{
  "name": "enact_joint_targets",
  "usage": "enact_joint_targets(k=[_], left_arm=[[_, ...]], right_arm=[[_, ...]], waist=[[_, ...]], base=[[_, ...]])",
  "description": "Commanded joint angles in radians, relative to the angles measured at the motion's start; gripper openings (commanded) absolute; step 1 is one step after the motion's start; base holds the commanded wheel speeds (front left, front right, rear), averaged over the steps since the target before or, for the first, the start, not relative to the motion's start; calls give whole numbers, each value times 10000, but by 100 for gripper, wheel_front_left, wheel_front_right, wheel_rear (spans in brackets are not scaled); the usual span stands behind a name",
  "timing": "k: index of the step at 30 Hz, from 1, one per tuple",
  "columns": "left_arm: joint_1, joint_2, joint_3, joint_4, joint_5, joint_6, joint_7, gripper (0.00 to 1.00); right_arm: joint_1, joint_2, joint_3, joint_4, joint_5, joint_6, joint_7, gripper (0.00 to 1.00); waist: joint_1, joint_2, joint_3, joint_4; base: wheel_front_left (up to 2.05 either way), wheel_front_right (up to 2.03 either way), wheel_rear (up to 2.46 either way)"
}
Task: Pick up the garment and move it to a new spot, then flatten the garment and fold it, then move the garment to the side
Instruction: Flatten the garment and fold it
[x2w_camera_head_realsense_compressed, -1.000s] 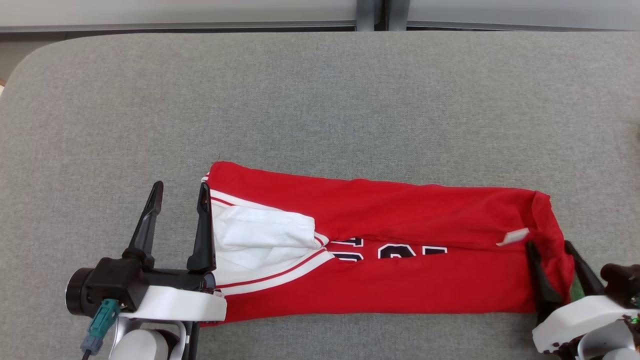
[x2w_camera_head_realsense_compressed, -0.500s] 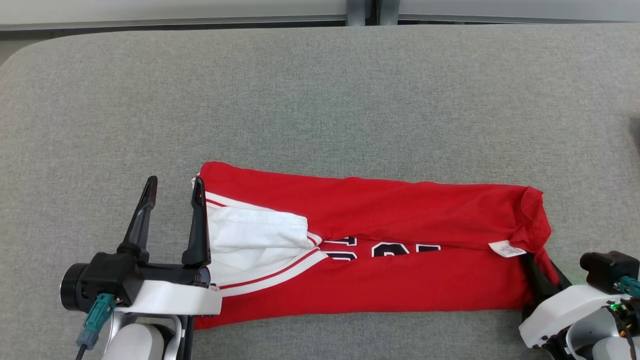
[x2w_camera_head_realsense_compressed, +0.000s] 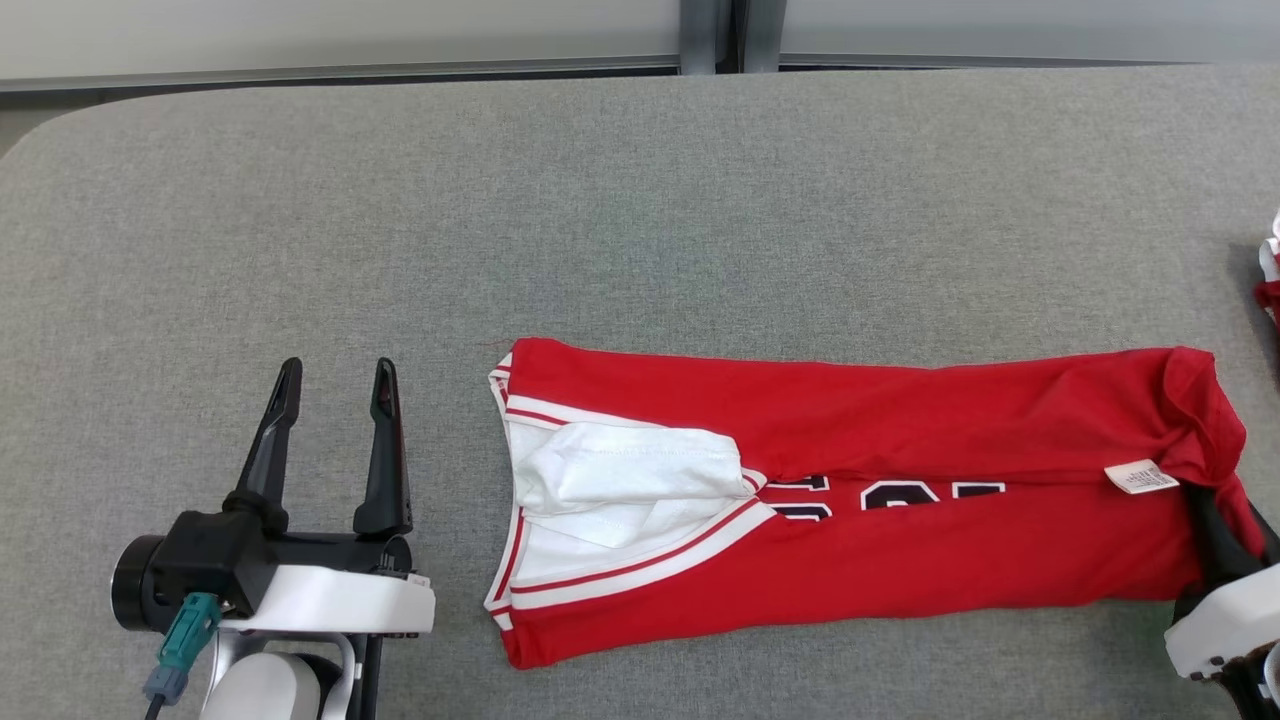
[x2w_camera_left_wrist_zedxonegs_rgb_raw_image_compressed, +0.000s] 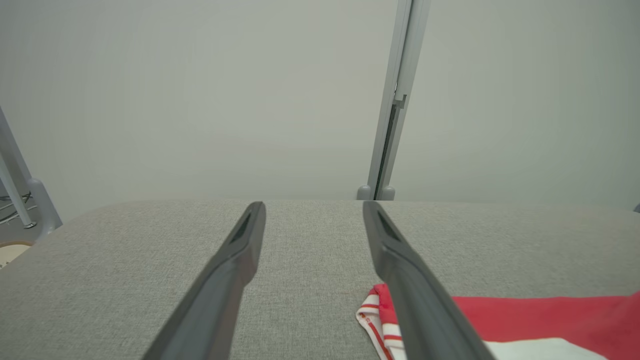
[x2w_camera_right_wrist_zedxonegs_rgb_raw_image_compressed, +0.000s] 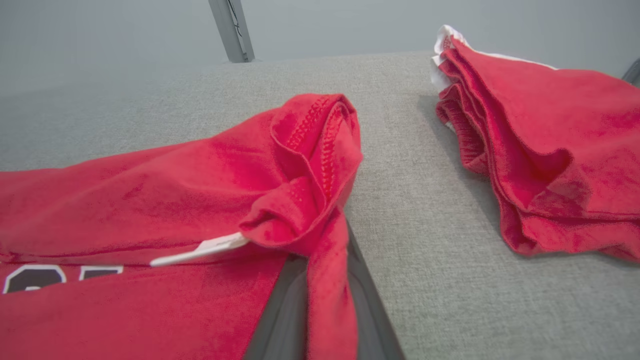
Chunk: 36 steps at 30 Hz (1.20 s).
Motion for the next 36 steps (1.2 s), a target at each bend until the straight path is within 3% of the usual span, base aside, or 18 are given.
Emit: enact_joint_targets(k=[1,4,8,15,21,27,28,29,30,36], left_arm=[[77,12,47,5,-18,-14,-41,100],[95,20,62,16,-16,-17,-42,100],[166,46,60,44,9,4,-41,100],[66,20,-59,70,17,-46,-42,100],[-180,-106,-206,176,-50,-97,-42,100],[-363,-262,-301,356,-20,-219,-43,100],[-358,-268,-289,383,-4,-228,-43,100],[-370,-275,-276,396,8,-239,-43,100],[-387,-278,-252,406,16,-247,-43,100],[-408,-285,-157,423,76,-262,-44,100]], right_arm=[[-111,-30,-1,-124,21,-25,-116,0],[-330,9,92,-595,-177,-24,-18,0],[-702,520,506,-1775,-451,-21,539,0],[-1523,1764,2898,-2938,-430,-16,1528,0],[-2302,2703,5022,-1728,220,-16,1078,0],[-3188,2859,6628,150,688,-16,-25,0],[-3313,2860,6749,323,828,-16,-209,26],[-3434,2868,6907,508,903,-14,-305,75],[-3540,2883,7047,633,1006,-14,-456,100],[-4129,2875,7751,513,1418,-14,-1387,100]], waist=[[0,0,-61,-35],[0,0,-149,-85],[0,0,-263,-116],[0,0,-277,99],[0,0,-50,465],[0,0,102,772],[0,0,115,785],[0,0,132,790],[0,0,146,786],[0,0,204,684]], base=[[0,0,0],[0,0,0],[0,0,0],[0,0,0],[0,0,0],[0,0,0],[0,0,0],[0,0,0],[0,0,0],[0,0,0]])
